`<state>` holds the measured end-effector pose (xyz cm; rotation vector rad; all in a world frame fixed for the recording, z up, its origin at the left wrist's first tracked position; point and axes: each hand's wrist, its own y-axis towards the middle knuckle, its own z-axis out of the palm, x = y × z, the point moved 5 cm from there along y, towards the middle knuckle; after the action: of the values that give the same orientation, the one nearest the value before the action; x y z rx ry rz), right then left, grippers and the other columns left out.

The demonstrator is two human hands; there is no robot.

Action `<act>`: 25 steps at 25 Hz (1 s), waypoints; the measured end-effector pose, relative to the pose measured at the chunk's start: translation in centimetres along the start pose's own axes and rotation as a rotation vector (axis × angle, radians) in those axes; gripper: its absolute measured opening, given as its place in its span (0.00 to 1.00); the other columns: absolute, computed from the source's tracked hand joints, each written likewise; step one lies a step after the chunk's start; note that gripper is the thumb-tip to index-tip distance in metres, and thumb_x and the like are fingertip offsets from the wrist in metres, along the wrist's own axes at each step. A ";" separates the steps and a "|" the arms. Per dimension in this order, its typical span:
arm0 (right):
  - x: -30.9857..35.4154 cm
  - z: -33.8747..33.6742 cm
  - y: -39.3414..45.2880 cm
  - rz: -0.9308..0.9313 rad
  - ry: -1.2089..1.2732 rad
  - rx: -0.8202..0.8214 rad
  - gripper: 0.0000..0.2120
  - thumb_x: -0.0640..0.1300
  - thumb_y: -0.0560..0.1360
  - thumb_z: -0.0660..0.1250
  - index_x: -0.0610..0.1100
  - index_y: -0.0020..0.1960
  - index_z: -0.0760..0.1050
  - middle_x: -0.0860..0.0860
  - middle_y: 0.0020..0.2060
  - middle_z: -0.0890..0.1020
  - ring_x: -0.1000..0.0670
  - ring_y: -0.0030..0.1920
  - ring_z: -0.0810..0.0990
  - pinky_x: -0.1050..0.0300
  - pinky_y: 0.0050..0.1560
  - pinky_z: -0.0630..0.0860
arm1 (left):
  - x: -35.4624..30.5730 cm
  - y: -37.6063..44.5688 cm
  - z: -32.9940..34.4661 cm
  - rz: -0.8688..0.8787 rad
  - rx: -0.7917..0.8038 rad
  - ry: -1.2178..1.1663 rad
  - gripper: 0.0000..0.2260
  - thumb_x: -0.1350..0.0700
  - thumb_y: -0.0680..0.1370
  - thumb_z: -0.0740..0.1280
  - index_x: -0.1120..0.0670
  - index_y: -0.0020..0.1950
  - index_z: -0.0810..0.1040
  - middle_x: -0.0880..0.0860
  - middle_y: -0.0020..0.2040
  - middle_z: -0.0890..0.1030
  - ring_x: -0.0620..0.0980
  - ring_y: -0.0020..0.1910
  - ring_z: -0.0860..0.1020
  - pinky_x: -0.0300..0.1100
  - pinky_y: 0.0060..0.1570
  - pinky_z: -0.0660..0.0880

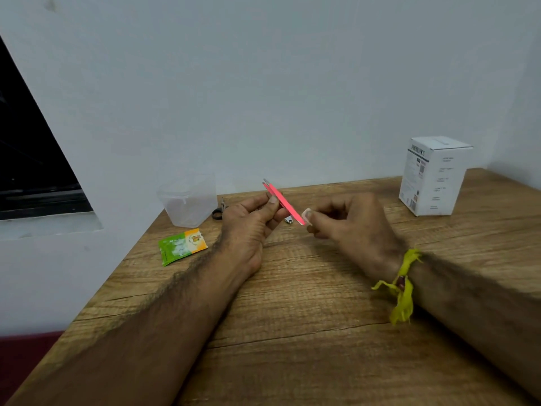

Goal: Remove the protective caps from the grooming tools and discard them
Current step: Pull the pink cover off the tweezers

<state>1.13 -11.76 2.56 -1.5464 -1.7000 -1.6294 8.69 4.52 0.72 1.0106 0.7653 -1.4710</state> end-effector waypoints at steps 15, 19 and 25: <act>1.8 0.7 -0.7 -0.126 -0.150 -0.035 0.06 0.37 0.71 0.76 0.48 0.41 0.86 0.61 0.27 0.81 0.60 0.33 0.82 0.72 0.34 0.73 | -1.0 -1.5 0.5 0.188 -0.107 0.116 0.14 0.64 0.74 0.74 0.64 0.58 0.78 0.62 0.47 0.85 0.54 0.42 0.86 0.40 0.39 0.82; 2.1 0.9 -0.7 -0.285 -0.319 -0.045 0.08 0.36 0.71 0.74 0.46 0.45 0.87 0.55 0.33 0.85 0.55 0.35 0.82 0.61 0.39 0.78 | -0.5 -1.3 0.4 0.069 -0.068 0.071 0.14 0.65 0.76 0.72 0.60 0.61 0.78 0.61 0.49 0.86 0.52 0.39 0.86 0.41 0.38 0.83; 0.5 -0.9 0.1 -0.061 -0.157 -0.178 0.02 0.41 0.73 0.75 0.45 0.42 0.86 0.57 0.34 0.85 0.58 0.36 0.83 0.60 0.42 0.80 | -0.3 -0.9 0.5 0.033 -0.020 0.066 0.10 0.64 0.78 0.70 0.66 0.57 0.79 0.60 0.46 0.86 0.50 0.37 0.85 0.45 0.44 0.84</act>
<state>0.69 -12.32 3.26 -1.7638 -1.7360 -1.7738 7.73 4.31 1.11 1.0558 0.8054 -1.4052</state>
